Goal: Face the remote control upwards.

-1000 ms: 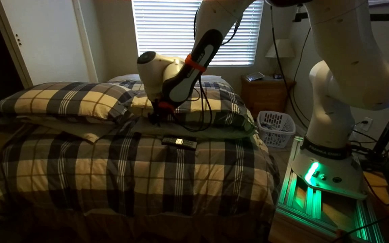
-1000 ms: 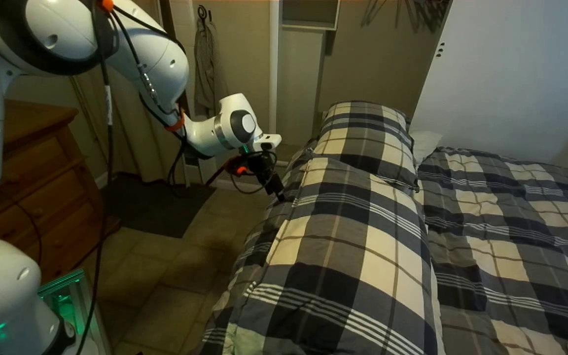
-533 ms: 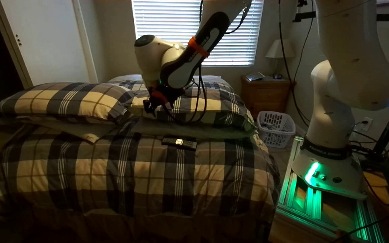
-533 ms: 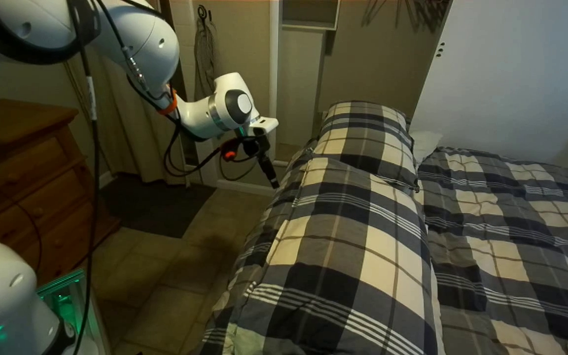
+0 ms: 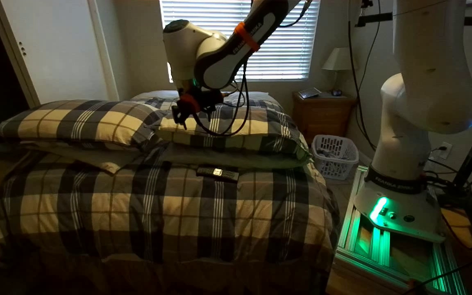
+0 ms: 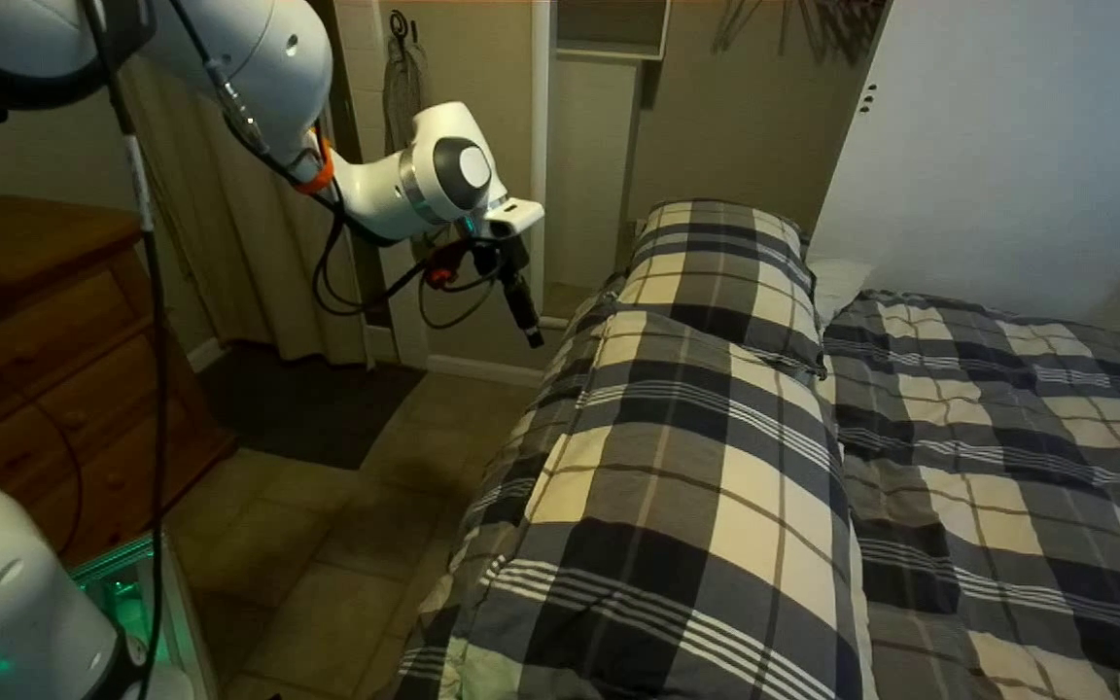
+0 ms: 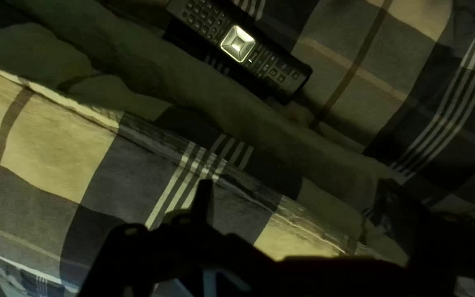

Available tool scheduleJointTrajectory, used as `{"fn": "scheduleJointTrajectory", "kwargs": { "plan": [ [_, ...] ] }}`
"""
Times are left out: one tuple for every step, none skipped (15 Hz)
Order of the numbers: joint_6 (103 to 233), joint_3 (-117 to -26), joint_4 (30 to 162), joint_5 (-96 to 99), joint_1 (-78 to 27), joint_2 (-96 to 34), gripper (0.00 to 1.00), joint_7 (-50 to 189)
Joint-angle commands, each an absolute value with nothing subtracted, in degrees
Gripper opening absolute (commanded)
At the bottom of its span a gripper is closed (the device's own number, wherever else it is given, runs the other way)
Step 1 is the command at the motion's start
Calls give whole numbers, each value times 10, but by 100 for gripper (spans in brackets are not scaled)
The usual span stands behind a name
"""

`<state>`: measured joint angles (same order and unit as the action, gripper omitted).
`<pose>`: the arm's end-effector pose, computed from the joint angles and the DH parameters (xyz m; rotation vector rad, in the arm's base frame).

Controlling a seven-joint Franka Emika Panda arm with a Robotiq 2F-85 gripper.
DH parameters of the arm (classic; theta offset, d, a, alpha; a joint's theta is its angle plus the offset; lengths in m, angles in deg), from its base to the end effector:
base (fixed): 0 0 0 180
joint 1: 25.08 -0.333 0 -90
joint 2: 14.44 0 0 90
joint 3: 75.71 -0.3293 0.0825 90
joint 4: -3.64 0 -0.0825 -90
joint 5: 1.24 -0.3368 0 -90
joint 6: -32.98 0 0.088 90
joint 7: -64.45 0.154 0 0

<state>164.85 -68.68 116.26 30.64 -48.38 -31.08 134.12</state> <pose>0.5707 0.1389 0.3346 2.6884 -0.7698 0.4842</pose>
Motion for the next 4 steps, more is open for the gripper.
{"fn": "scheduleJointTrajectory", "kwargs": {
  "plan": [
    [1643,-720,1163,316,-453,-306,100,1347],
    [1643,-720,1165,316,-452,-304,100,1347],
    [1643,-721,1167,316,-452,-303,100,1347],
    [1643,-721,1169,316,-452,-303,100,1347]
  ]
}}
